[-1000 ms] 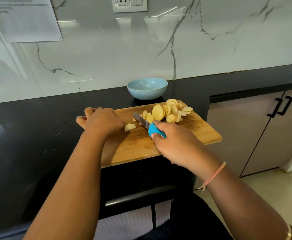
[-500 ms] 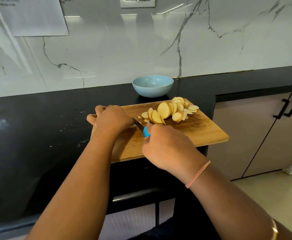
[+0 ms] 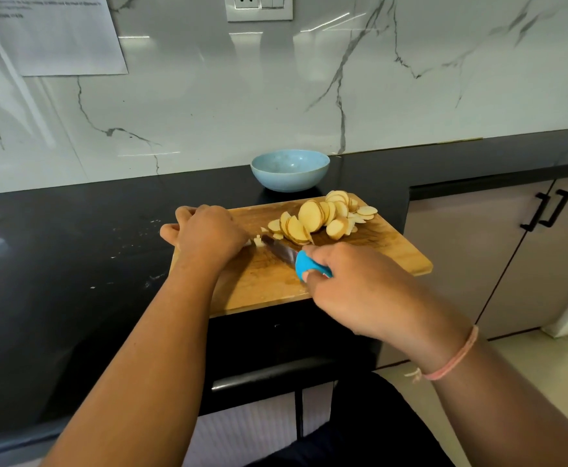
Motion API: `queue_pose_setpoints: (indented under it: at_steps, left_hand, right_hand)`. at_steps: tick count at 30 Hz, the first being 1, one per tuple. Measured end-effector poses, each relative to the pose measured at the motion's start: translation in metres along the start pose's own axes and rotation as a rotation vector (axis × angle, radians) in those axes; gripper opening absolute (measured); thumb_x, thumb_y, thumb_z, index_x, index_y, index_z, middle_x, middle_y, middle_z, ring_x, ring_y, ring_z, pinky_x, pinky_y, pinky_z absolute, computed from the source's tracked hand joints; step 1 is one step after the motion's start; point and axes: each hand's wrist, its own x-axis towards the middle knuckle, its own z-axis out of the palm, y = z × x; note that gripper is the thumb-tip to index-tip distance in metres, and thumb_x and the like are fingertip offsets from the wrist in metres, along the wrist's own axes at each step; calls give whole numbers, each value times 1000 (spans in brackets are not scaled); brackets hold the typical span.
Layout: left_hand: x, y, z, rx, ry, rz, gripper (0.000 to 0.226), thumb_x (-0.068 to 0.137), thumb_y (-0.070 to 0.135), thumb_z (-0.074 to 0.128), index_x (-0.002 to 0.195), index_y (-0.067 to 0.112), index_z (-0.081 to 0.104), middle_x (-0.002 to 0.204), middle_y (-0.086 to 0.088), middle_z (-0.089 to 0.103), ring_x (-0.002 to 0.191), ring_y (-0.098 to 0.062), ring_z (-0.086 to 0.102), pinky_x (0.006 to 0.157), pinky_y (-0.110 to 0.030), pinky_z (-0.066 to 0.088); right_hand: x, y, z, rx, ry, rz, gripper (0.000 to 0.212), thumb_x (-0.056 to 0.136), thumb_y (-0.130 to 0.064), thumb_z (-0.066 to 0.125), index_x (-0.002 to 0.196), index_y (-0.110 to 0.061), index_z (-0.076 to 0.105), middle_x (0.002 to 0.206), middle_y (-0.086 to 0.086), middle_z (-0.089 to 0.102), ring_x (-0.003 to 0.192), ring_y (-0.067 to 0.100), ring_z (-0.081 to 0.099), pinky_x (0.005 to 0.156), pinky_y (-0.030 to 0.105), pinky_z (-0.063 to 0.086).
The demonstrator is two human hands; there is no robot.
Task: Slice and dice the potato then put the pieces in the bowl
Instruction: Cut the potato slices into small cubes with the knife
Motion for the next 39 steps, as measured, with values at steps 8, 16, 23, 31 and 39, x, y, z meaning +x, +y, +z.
queue_pose_setpoints:
  at_steps: [8, 16, 23, 31, 39]
  left_hand:
    - [1, 6, 7, -87, -65, 240, 8, 85, 41, 64, 81, 34, 65, 137, 5, 46, 136, -21, 22, 108, -39, 22]
    - [7, -2, 11, 56, -47, 198, 10, 88, 46, 59, 89, 37, 61, 144, -1, 40, 138, -27, 18, 112, -48, 20]
    - [4, -2, 8, -19, 124, 188, 16, 92, 35, 57, 103, 28, 66, 134, 4, 49, 131, -23, 23, 104, -42, 21]
    - [1, 30, 22, 14, -99, 431, 45, 92, 28, 50, 136, 32, 44, 134, 7, 52, 140, -20, 15, 108, -44, 12]
    - [14, 24, 30, -82, -147, 400, 42, 90, 38, 54, 131, 35, 44, 132, 12, 53, 135, -19, 20, 103, -42, 20]
  right_hand:
    - [39, 24, -2, 153, 362, -33, 47, 99, -34, 41, 146, -33, 34, 114, -8, 59, 71, 5, 52, 61, 20, 44]
    - [75, 47, 12, 352, 414, 0, 45, 99, -33, 44, 144, -27, 39, 99, -4, 61, 77, 13, 57, 68, 31, 55]
    - [77, 57, 15, 642, 365, 80, 43, 99, -33, 45, 142, -30, 41, 65, 0, 53, 42, 10, 43, 36, 19, 38]
    - [77, 58, 13, 706, 336, 85, 43, 99, -31, 45, 142, -30, 41, 64, 3, 52, 40, 8, 42, 34, 18, 37]
    - [77, 58, 14, 696, 338, 90, 43, 99, -31, 46, 142, -30, 41, 62, 1, 53, 38, 6, 42, 34, 17, 37]
